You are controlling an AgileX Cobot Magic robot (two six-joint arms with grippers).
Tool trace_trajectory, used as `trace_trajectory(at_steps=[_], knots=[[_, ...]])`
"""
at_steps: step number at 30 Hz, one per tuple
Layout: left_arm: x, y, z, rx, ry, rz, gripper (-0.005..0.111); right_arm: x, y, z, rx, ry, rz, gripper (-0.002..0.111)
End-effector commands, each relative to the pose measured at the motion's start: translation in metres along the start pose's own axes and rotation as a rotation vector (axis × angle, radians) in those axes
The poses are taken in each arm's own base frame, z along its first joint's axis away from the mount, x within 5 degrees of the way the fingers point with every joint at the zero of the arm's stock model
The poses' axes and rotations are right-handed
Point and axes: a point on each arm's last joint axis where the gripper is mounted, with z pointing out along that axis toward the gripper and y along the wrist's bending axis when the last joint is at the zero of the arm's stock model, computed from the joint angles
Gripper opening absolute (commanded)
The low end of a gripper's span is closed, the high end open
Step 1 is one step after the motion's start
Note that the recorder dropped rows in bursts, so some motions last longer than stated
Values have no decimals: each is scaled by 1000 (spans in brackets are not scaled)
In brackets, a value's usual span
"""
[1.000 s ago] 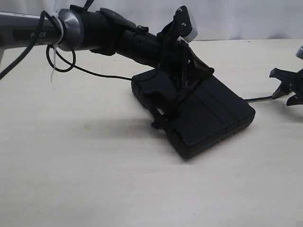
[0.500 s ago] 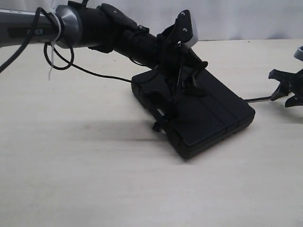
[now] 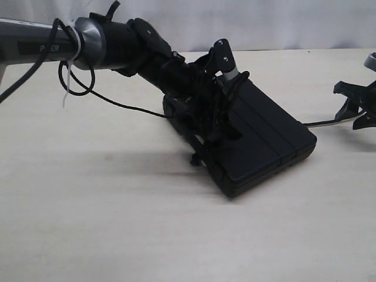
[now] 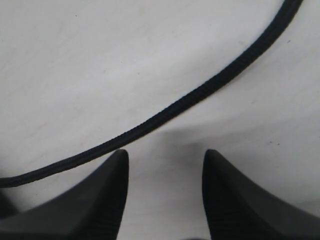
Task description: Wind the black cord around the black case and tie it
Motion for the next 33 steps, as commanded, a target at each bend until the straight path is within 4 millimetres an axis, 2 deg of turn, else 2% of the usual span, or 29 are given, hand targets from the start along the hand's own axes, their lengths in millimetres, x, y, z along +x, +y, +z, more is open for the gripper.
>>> trace_trajectory(at_steps=[1,9,10,13,17,20,22,24,25,33], knots=[[12,-2,10,22,41,-15,54,-2,0,-4,-2,-7,-7,45],[11,7,10,-67,27,-23,3,-2,0,-4,-2,-7,-9,45],[11,7,11,-73,26,-14,0,-2,0,-4,-2,-7,-9,45],[7,1,15,-67,27,35,0,-4,-3,-4,24,-38,-25,45],[-4,-12,27,-75,28,166,0,-15,-16,-11,188,-110,15,45],[-11,-14,32,-140,25,245,0,-24,-12,-18,179,-149,20,45],[-13,-15,33,-152,25,268,0,-26,-12,-16,162,-160,38,45],[-13,-15,33,-148,25,267,0,-27,-13,-7,145,-167,62,45],[-13,-17,34,-134,25,267,0,-27,-14,5,125,-159,95,45],[-13,-20,34,-100,25,267,0,-34,-14,47,2,-118,215,45]])
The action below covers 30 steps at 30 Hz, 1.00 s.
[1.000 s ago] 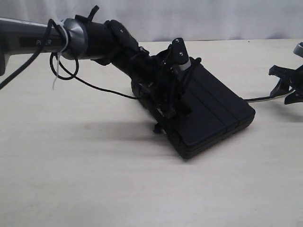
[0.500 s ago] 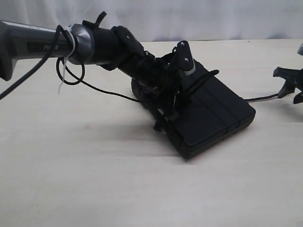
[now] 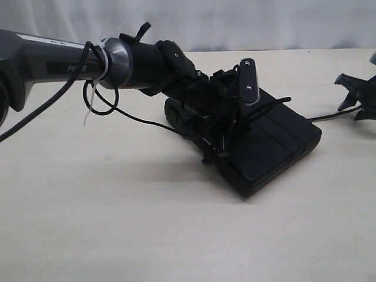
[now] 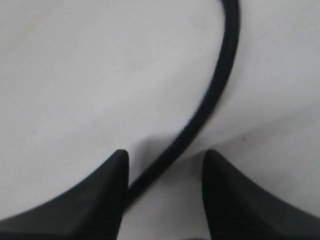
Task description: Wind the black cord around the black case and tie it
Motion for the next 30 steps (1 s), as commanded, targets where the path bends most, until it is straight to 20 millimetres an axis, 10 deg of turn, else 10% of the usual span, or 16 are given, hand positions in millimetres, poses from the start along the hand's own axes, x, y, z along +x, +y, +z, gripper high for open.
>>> trace_trajectory(at_steps=[1,5,10,30], knots=[[-2,-2,-1,16,-9,-3,0,1,-3,24,-42,22,63,45],[-2,-3,-1,30,-10,-4,0,4,-6,37,-38,39,74,39],[-1,-3,-1,31,-4,7,0,7,-8,41,-40,61,-5,4],[-1,-3,-1,32,-3,6,0,22,82,-27,-216,-108,-622,4]])
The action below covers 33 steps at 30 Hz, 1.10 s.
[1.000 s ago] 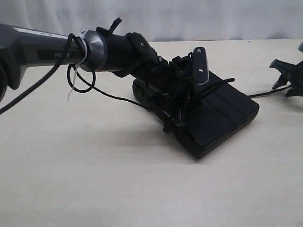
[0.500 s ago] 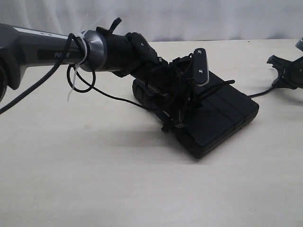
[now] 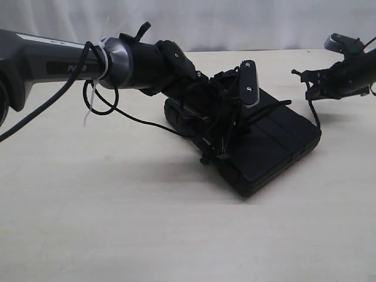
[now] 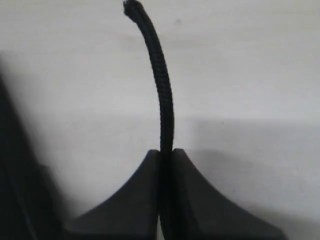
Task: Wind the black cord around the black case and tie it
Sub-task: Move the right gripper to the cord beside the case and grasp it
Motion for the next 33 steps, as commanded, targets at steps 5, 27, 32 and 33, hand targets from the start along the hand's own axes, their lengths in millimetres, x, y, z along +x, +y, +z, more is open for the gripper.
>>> trace_trajectory(at_steps=[5,27,32,33], knots=[[-2,3,-1,-35,-11,-21,0,15,39,-35,50,-128,-413,4],[-9,10,-2,-95,-97,-196,0,31,68,-106,144,-456,-702,4],[-9,10,-2,-100,-94,-193,0,19,73,-89,3,-484,-708,4],[-8,12,-2,-120,-91,-198,0,19,76,-87,-36,-493,-705,4]])
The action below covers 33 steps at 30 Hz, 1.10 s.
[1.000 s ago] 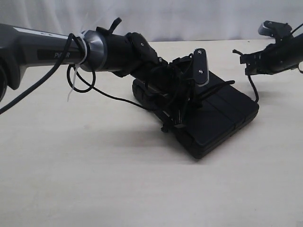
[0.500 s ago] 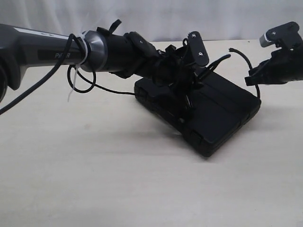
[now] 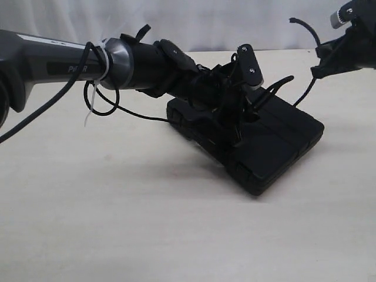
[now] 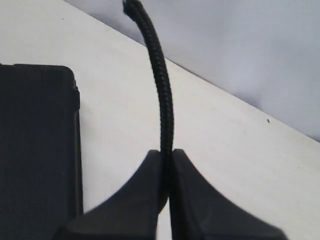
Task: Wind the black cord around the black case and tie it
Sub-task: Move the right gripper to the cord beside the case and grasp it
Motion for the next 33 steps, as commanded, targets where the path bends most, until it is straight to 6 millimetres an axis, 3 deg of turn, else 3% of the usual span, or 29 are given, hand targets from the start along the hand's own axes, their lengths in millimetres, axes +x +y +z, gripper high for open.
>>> trace_trajectory(at_steps=[1,4,5,8,11,14,16,18,24,33], knots=[[-1,4,-1,-45,2,-16,0,-4,7,15,-135,-85,16,4],[1,17,-3,-190,8,-98,0,-2,10,16,-173,-76,-32,4],[2,26,-5,-295,4,-167,0,7,17,15,-216,-30,-101,4],[2,34,-7,-383,-10,-224,0,15,22,14,-236,-2,-112,4],[1,30,-6,-332,-22,-253,0,-2,28,23,-246,-22,-187,4],[2,38,-9,-426,-39,-332,0,-7,58,33,-272,51,-409,4],[3,43,-12,-502,-49,-402,0,-8,68,36,-255,66,-418,4],[5,48,-15,-575,-52,-436,0,-7,69,36,-259,69,-415,4],[5,48,-15,-564,-57,-452,0,-11,66,33,-227,67,-406,4],[3,42,-11,-495,-68,-473,0,-39,64,6,-200,-24,-385,4]])
